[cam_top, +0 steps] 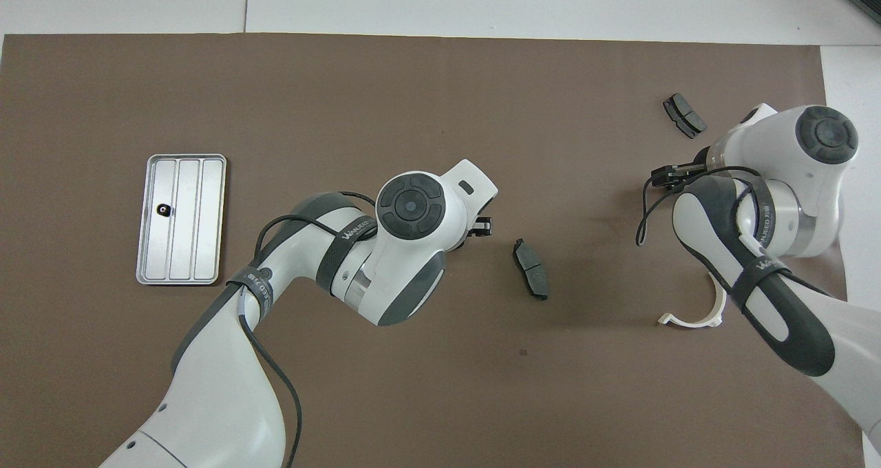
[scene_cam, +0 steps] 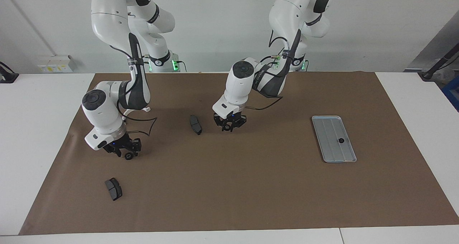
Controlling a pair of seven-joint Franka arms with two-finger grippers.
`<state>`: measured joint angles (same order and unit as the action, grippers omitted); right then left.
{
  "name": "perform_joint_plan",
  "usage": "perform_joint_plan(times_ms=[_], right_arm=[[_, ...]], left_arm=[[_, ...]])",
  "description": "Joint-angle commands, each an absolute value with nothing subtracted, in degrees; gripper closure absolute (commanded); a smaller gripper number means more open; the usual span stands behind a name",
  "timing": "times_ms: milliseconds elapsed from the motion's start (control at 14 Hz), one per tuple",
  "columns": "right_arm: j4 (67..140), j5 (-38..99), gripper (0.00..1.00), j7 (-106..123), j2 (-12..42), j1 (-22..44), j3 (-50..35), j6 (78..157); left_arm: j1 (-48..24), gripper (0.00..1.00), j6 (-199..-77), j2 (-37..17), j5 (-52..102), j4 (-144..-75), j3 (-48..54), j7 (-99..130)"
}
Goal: Place bearing gear from tray to pile
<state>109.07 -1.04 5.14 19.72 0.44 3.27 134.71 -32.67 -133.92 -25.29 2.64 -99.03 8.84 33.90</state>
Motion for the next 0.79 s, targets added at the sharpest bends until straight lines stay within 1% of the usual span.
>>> perform_joint_plan(times_ms=[0, 143, 286, 501, 716], right_arm=[[109.0, 0.1, 0.00, 5.4, 13.9, 1.2, 2.5, 129.3], [108.1, 0.2, 0.00, 4.1, 11.4, 3.7, 2.5, 125.4], [107.1, 0.2, 0.00, -2.1, 9.9, 7.1, 2.5, 122.0], [107.1, 0.2, 0.00, -9.5, 10.0, 14.6, 2.5, 122.5], [107.1, 2.9, 0.00, -13.1, 11.9, 21.1, 2.5, 126.2]], left_arm=[[-32.2, 0.00, -134.6, -25.8, 3.5, -97.7, 8.1, 33.6], [-29.6, 0.00, -133.7, -25.6, 3.4, -97.5, 7.9, 33.1], [-24.5, 0.00, -132.8, -24.8, 3.3, -97.5, 8.0, 32.5], [-16.8, 0.00, -129.3, -23.5, 3.3, -97.9, 7.9, 28.9], [-8.6, 0.00, -125.0, -22.4, 3.3, -98.8, 7.9, 21.0]])
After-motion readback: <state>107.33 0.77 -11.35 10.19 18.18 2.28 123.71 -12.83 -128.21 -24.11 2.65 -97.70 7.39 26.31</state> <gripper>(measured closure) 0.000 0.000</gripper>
